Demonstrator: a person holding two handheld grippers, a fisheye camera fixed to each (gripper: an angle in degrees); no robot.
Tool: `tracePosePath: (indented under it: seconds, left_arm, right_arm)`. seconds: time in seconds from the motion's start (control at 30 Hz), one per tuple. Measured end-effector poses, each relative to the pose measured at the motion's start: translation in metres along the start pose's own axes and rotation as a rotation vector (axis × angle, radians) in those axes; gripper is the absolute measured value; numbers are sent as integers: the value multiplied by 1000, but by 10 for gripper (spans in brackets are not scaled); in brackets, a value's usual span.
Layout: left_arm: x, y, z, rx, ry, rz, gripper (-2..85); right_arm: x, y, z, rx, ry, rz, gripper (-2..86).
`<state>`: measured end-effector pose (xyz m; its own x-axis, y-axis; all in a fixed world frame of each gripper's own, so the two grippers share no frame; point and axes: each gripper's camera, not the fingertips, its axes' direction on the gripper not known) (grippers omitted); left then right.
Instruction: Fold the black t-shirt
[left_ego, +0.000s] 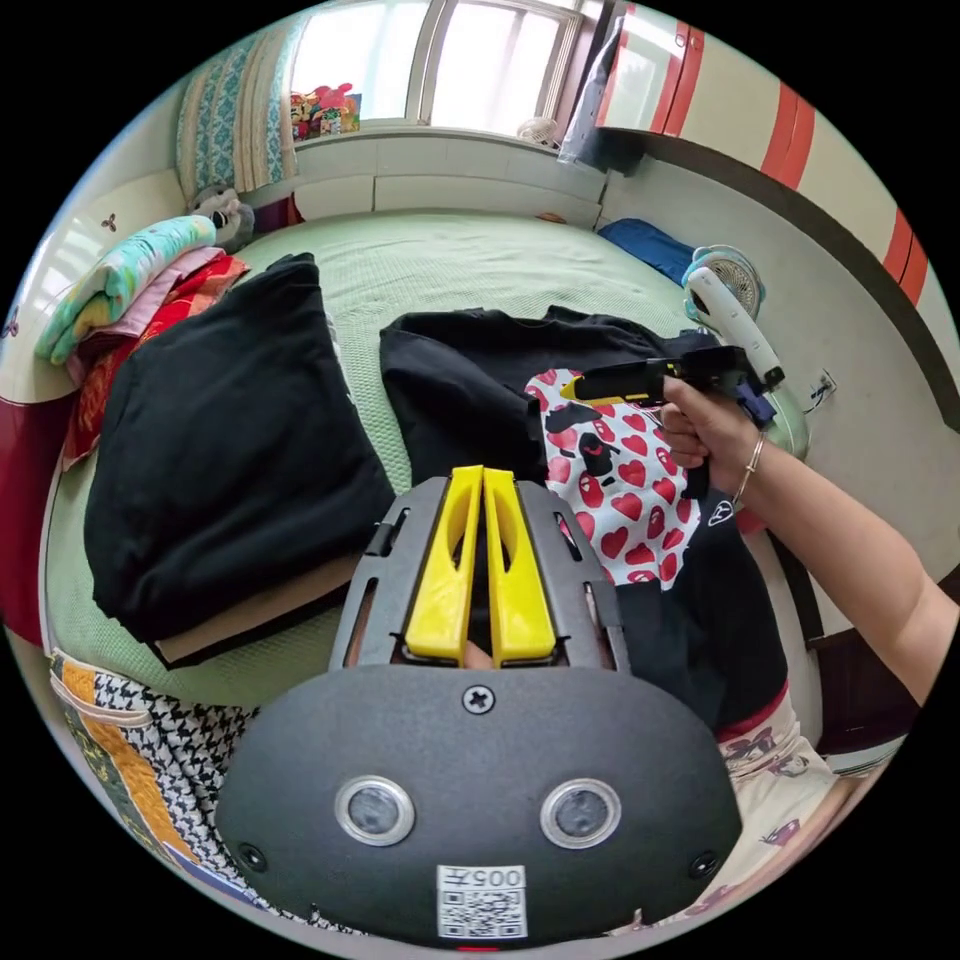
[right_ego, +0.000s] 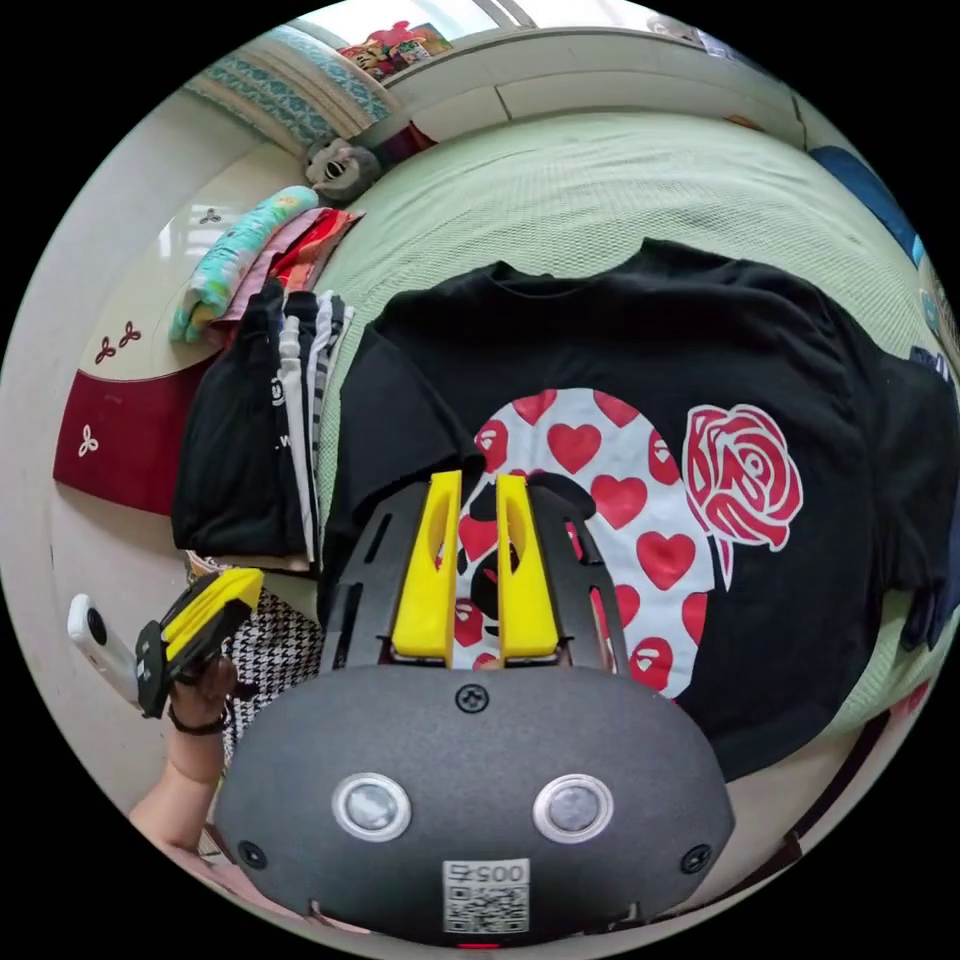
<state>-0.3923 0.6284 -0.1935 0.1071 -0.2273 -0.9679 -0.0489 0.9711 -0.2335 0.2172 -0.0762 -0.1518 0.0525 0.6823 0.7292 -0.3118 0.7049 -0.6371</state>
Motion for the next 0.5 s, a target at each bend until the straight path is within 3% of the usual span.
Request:
tracePosePath:
  seconds: [0.17, 0.5]
  left_arm:
    - [6, -8, 34, -6, 67, -10, 66]
    - [31, -41, 116, -57, 84, 17, 94]
  right_arm:
    - [-4, -1, 4, 19, -2, -154, 87]
    - [-44, -14, 42, 5, 193, -519, 92]
